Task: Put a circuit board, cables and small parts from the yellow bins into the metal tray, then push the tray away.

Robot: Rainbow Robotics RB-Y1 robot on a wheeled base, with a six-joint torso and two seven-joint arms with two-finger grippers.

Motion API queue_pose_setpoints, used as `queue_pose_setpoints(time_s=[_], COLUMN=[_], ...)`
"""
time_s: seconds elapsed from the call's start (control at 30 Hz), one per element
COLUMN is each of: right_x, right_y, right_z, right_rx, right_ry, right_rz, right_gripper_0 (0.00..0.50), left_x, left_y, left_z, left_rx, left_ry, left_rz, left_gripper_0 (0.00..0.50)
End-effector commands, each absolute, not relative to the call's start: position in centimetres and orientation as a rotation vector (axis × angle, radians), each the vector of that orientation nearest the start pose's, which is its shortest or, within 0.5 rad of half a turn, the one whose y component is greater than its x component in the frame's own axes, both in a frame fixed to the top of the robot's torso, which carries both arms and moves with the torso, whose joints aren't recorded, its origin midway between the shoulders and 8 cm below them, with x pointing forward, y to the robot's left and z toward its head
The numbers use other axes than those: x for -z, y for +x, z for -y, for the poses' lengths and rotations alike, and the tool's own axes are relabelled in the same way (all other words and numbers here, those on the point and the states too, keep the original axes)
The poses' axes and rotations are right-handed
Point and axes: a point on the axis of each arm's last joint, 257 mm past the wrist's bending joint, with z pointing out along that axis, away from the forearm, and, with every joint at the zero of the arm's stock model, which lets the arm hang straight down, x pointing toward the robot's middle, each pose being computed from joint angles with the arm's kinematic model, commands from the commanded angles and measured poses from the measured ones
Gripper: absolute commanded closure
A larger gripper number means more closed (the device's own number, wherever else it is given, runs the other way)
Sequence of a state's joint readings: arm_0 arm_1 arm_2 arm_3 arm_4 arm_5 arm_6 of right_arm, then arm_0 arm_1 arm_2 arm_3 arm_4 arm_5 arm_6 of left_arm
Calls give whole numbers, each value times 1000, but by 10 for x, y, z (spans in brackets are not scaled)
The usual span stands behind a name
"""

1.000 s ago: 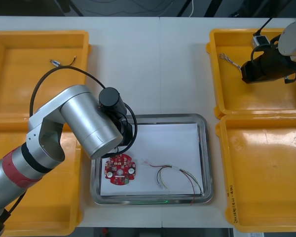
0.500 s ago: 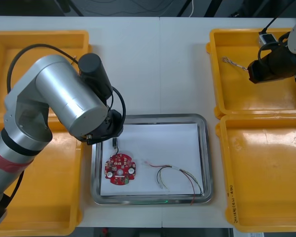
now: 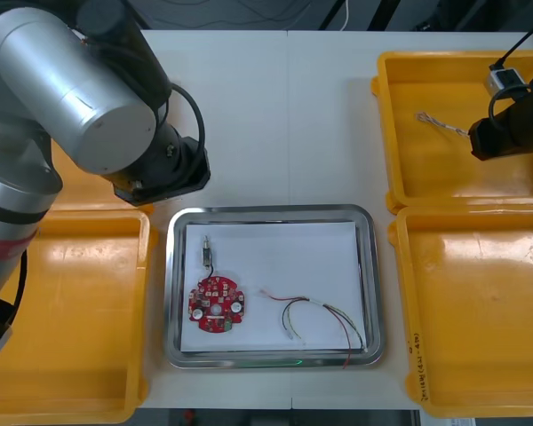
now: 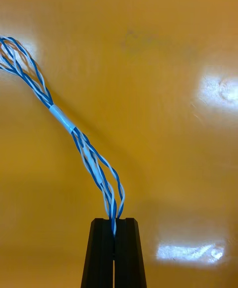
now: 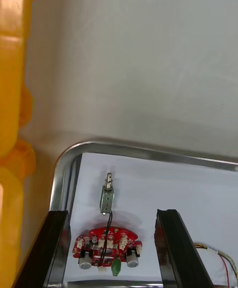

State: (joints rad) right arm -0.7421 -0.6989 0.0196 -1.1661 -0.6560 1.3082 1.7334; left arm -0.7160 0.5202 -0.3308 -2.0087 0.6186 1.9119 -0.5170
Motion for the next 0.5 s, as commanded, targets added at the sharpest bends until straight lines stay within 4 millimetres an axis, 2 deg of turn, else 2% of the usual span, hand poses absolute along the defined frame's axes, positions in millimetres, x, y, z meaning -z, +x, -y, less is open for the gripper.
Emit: queue_pose_setpoints(time_s=[0.03, 0.23, 0.5], right_x=[174, 177, 179], right_y=[589, 587, 586], right_z=[407, 409, 409], right_rx=[129, 126, 122], right_ry=[-237, -236, -228], right_rz=[-2484, -2473, -2476], right_gripper_0=[500, 500, 500], left_x=[112, 98, 87], left_y=[485, 508, 527], left_z=[-171, -209, -256], left_rx=[183, 146, 103], left_ry=[-444, -603, -783], left_rz=[-2554, -2527, -2486], left_gripper_0=[0, 0, 0])
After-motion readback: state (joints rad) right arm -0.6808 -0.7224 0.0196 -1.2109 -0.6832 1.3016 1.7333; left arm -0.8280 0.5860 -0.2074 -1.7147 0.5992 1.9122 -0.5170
